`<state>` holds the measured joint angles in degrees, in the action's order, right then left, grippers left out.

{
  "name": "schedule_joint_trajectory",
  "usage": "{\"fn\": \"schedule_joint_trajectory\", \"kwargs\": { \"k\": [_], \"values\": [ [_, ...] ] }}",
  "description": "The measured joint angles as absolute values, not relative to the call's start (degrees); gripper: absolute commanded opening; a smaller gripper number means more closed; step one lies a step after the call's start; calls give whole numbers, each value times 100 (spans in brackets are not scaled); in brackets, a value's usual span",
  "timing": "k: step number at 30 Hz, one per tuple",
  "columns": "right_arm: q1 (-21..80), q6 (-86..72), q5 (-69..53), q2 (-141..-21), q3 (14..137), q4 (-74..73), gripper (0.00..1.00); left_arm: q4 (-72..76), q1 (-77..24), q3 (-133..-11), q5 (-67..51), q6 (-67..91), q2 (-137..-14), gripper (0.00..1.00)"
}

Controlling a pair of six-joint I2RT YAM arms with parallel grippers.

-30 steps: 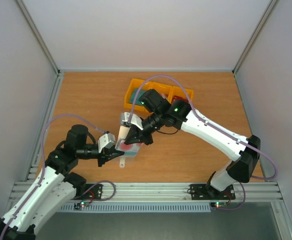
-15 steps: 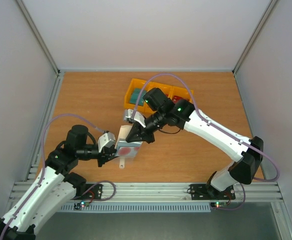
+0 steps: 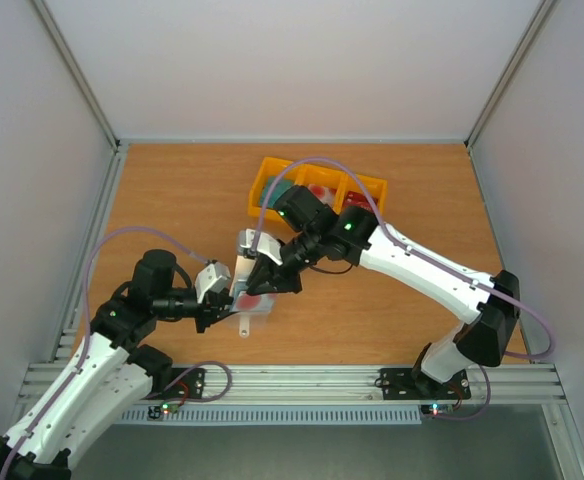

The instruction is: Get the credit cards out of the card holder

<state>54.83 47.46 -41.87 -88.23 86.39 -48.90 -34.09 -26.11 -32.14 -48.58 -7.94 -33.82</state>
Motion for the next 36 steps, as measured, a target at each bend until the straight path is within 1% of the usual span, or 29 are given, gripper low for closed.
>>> {"fn": "schedule_joint_trajectory", "kwargs": {
  "k": [8,15,24,26,29,36],
  "values": [
    [5496,4779,-4198,-9172,8840,-4893,21,-3461,-2611,-3214,-4856,-827,-3382,0],
    [5575,4976,-4541,-9240,8901,-4947,12,-3461,-2613,-3214,-4856,-770,-3382,0],
    [5590,5048,-4565,-9284,8923,-5009,13,-3461,-2613,-3214,-4858,-738,-3382,0],
    [5590,5046,-4523,-9310,8943,-5011,10,-3461,-2613,-3214,-4858,-729,-3382,0],
    [5592,5035,-4456,-9338,8962,-5015,2,-3461,-2613,-3214,-4858,-729,-3382,0],
    [5592,5024,-4386,-9334,8971,-5009,1,-3465,-2613,-3214,-4862,-799,-3382,0]
  ]
}}
